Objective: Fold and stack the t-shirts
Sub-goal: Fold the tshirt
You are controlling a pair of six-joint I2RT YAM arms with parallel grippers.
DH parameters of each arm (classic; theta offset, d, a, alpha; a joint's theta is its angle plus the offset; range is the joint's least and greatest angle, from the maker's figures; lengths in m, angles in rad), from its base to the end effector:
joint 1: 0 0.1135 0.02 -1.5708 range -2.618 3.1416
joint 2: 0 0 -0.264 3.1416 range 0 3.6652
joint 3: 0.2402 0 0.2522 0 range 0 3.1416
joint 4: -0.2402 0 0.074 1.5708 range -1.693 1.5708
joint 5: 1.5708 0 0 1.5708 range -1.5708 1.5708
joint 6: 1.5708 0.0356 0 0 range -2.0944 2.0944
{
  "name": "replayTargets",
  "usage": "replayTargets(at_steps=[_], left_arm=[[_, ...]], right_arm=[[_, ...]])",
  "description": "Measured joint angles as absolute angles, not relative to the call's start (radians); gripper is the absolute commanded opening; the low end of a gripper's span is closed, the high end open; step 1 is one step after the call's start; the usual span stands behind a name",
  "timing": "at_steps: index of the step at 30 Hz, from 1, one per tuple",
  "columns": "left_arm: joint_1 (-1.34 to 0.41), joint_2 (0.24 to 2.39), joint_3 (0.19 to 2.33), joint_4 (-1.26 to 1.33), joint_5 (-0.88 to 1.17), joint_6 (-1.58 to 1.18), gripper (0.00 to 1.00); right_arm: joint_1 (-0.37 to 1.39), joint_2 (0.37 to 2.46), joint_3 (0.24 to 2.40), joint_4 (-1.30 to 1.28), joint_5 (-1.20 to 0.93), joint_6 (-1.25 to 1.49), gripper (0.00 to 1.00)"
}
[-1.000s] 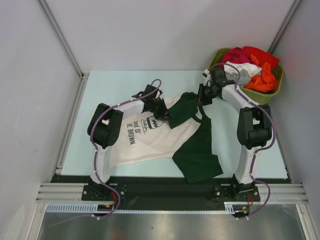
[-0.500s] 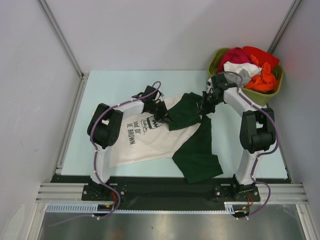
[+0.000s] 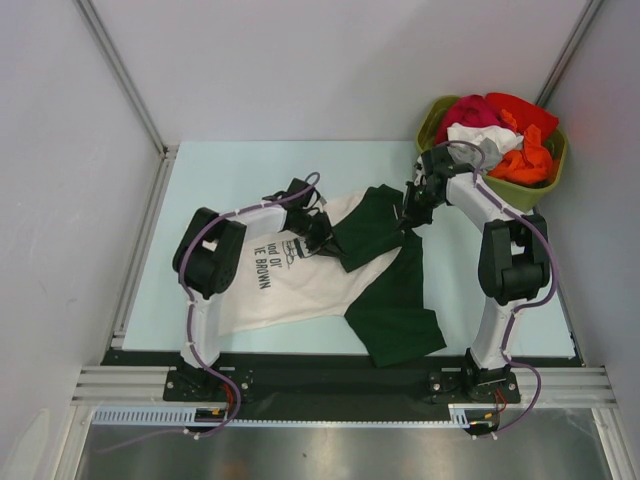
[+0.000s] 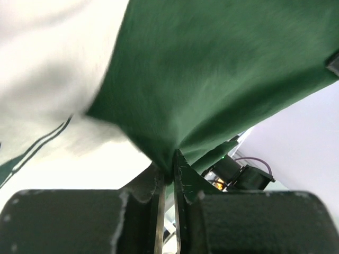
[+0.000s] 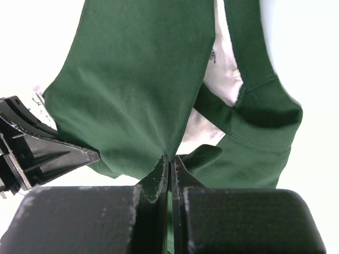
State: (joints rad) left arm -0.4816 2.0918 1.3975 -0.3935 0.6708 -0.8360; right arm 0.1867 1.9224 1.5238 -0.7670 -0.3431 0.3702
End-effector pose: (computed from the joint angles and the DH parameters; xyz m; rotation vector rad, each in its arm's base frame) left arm 0.3667 -0.2166 0.1416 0.2615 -2.8481 1.2151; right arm 0.3931 0.0864 0.2227 0.1563 2.7786 0.6203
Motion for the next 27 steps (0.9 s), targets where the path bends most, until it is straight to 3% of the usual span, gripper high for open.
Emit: replayTargets(at_steps=[4, 8, 9, 12, 21, 27], left_arm=[[-0.482, 2.082, 1.368, -0.401, 0.677, -0.840, 0.16], [-0.482, 2.081, 1.366, -0.414, 0.677, -0.838, 0.27], [-0.482, 2.080, 1.366, -0.419, 0.677, -0.838, 0.29], [-0.481, 2.077, 1.366, -0.443, 0.677, -0.827, 0.33], [-0.457, 1.961, 1.367, -0.615, 0.654, -0.678, 0.41], [-0.418, 1.872, 1.385, -0.698, 0.598, -0.577, 0.47]], right_arm=[[0.189, 1.923, 1.530, -0.784, -0.324, 0.364, 0.00], [0.197, 1.924, 1.530, -0.808, -0.292, 0.360, 0.07], [0.198, 1.924, 1.530, -0.811, -0.284, 0.359, 0.14], [0.208, 1.924, 1.525, -0.817, -0.262, 0.355, 0.25], [0.209, 1.912, 1.522, -0.747, -0.198, 0.341, 0.45], [0.196, 1.944, 1.620, -0.575, -0.141, 0.344, 0.45]])
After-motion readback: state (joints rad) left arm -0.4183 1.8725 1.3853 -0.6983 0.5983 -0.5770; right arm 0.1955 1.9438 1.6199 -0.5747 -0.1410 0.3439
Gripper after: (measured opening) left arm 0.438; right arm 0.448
